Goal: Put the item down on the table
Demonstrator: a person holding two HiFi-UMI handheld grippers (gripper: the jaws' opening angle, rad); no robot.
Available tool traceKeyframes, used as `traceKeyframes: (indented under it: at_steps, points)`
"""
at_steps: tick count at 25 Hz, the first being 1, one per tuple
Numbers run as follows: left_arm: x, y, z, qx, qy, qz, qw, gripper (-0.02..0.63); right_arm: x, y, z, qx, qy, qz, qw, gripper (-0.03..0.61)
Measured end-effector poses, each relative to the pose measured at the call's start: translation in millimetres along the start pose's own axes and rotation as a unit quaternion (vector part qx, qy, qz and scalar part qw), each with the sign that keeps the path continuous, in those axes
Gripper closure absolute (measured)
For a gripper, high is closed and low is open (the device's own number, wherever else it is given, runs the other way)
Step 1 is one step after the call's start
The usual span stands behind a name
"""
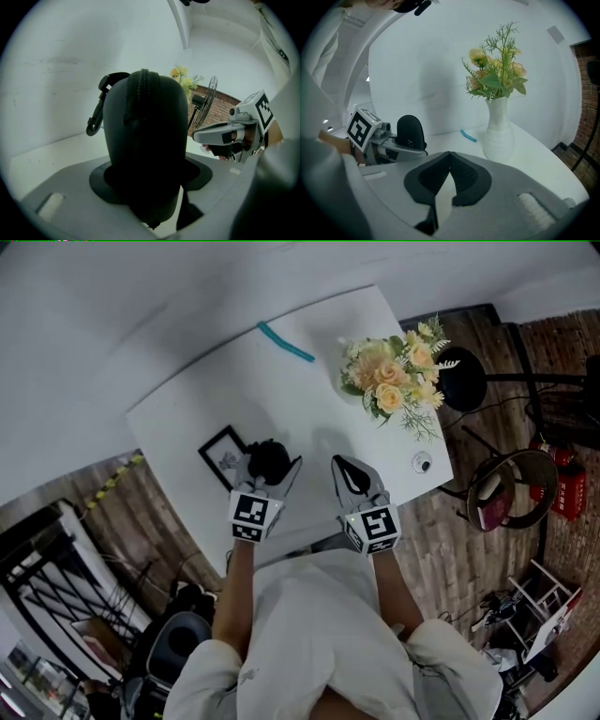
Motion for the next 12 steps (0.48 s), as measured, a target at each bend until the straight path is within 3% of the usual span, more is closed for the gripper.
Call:
traceKeyframes:
  at_steps: [12]
  points:
    - [-11, -24, 22, -0.041, 0.01, 0.005, 0.9991, 0.318, 3, -18, 18, -0.021, 0.001, -0.002, 1.0, 0.574]
Point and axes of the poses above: the fingertips, and each gripper's own axes: y backward along the fingers, x to its right, z out of its underside, the point moved 4 cm from there along y, backward along the fingers, and after that the axes turned 6 degrees about z, right-handed, at the moved point
